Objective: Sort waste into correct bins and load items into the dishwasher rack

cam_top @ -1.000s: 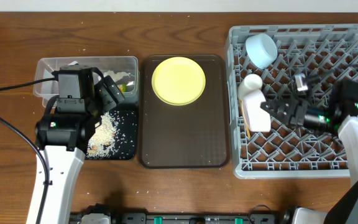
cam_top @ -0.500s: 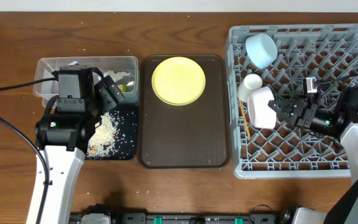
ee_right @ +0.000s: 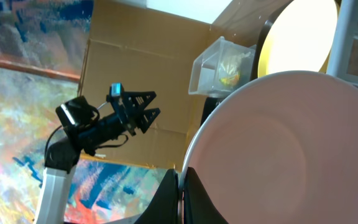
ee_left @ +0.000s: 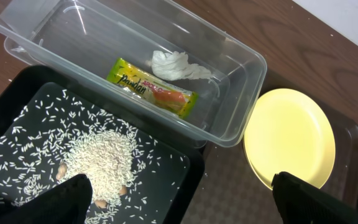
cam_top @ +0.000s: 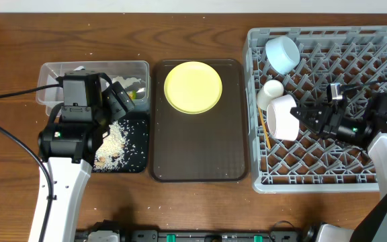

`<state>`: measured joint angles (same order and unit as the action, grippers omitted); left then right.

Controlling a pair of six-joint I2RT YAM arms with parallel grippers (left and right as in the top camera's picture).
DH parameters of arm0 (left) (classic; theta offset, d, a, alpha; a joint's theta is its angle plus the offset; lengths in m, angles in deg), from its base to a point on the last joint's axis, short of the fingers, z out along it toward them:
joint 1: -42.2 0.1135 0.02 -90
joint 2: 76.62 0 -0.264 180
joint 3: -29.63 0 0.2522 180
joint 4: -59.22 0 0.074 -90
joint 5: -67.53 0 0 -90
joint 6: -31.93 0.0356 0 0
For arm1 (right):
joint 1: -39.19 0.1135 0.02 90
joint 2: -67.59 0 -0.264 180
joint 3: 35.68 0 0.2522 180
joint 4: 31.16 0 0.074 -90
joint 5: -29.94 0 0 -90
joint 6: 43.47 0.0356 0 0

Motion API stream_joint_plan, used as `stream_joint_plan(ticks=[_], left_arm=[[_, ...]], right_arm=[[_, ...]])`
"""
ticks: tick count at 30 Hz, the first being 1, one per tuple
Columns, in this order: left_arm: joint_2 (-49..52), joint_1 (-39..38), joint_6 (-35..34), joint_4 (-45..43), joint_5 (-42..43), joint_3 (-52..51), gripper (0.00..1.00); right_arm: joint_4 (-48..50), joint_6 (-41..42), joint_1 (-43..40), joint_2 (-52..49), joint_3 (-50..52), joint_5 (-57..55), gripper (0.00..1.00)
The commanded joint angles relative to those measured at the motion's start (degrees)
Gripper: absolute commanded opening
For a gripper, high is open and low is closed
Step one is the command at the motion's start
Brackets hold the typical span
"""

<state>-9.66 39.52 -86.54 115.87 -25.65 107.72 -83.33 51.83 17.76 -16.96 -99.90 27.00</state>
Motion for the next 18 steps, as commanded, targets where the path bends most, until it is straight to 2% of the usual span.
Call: stream_joint_plan(ticks=[1, 8, 14, 18], left_arm=[[-0.2, 0.2, 0.3, 0.0, -0.3, 0.7, 0.95], [-0.2, 0.2, 0.3, 0.0, -0.3, 0.7, 0.95], [-0.2, 0.2, 0.3, 0.0, -0.3, 0.7, 0.95], [-0.2, 0.2, 0.3, 0.0, -0.3, 0.7, 0.95]], right_arm=[[2.3, 5.5, -0.2, 1.0, 0.1, 2.1, 0.02], [8.6, 16.3, 0.2, 1.0, 0.1, -1.8, 0.01], [20.0, 30.9, 4.3, 1.0, 0.1, -6.3, 0.01], [24.2, 33.5, 7.9, 1.0, 0.1, -7.1, 0.01]])
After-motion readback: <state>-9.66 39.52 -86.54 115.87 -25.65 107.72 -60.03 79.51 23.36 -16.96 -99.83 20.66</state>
